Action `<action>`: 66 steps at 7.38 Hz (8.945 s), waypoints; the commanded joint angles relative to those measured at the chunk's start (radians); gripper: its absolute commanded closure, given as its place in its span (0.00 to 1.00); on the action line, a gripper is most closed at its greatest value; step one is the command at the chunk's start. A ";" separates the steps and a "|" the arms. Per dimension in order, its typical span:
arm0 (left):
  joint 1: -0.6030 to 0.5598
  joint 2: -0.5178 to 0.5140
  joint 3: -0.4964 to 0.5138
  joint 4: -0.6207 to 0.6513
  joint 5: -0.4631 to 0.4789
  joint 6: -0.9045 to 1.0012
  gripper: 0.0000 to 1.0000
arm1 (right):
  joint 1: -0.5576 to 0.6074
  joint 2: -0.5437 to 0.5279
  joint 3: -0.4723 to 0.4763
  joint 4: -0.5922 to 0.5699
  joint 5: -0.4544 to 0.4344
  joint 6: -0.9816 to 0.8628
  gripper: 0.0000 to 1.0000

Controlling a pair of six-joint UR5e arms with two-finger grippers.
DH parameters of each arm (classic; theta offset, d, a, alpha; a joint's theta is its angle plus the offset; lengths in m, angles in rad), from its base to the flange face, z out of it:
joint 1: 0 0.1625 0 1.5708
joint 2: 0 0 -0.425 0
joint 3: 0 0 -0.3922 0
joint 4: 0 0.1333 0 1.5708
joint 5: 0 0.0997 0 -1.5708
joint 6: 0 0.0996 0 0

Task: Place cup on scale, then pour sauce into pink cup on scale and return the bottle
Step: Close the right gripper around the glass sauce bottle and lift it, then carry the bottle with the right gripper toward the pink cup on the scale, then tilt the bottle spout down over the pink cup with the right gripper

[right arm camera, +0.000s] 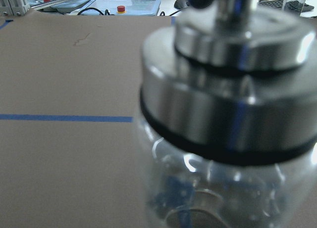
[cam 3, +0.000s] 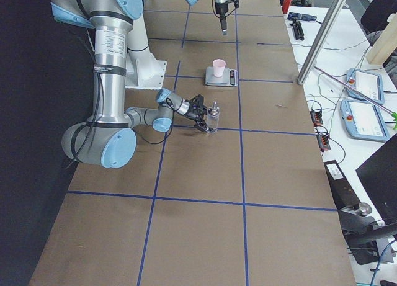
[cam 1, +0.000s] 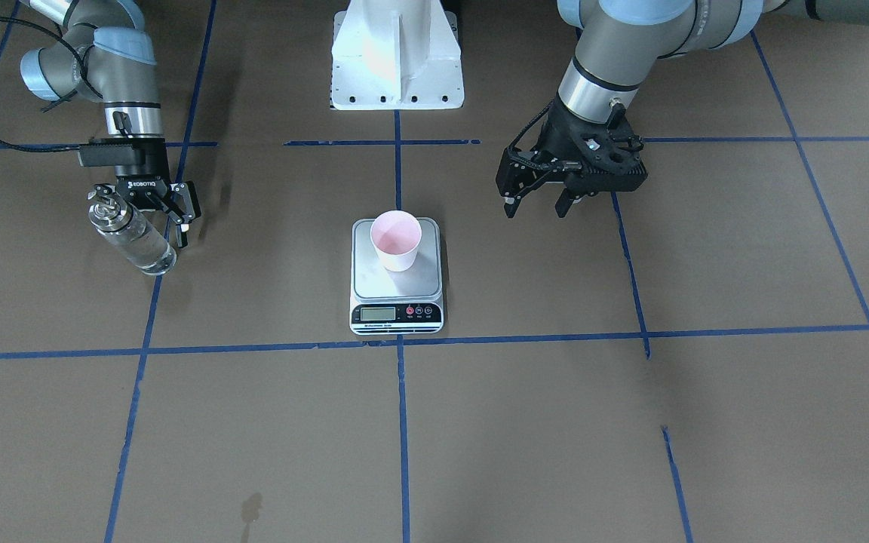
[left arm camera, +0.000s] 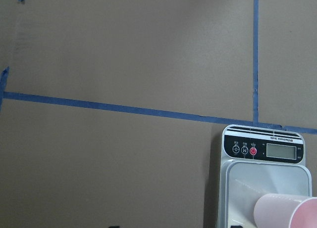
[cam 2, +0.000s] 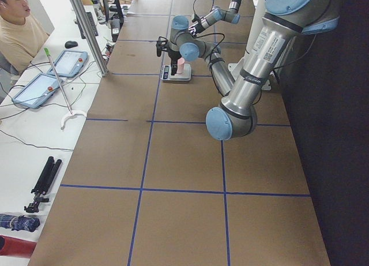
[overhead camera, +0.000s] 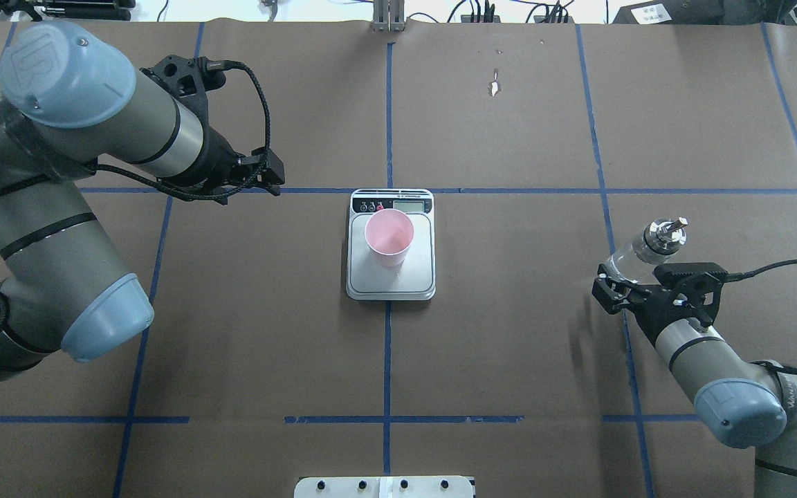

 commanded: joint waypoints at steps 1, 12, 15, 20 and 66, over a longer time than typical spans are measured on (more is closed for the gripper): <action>-0.001 -0.001 0.000 0.000 0.000 0.000 0.20 | 0.008 0.005 -0.012 0.002 -0.002 -0.009 0.05; -0.001 -0.009 -0.001 0.025 0.000 -0.001 0.20 | 0.014 0.009 -0.001 0.043 -0.095 -0.061 1.00; -0.008 -0.010 -0.013 0.023 -0.003 -0.009 0.20 | 0.040 0.091 0.040 0.028 -0.089 -0.171 1.00; -0.103 0.095 -0.053 0.020 -0.003 0.223 0.20 | 0.076 0.444 0.037 -0.577 -0.037 -0.265 1.00; -0.156 0.217 -0.072 0.011 -0.029 0.408 0.16 | -0.033 0.799 -0.049 -1.950 -0.471 -0.332 1.00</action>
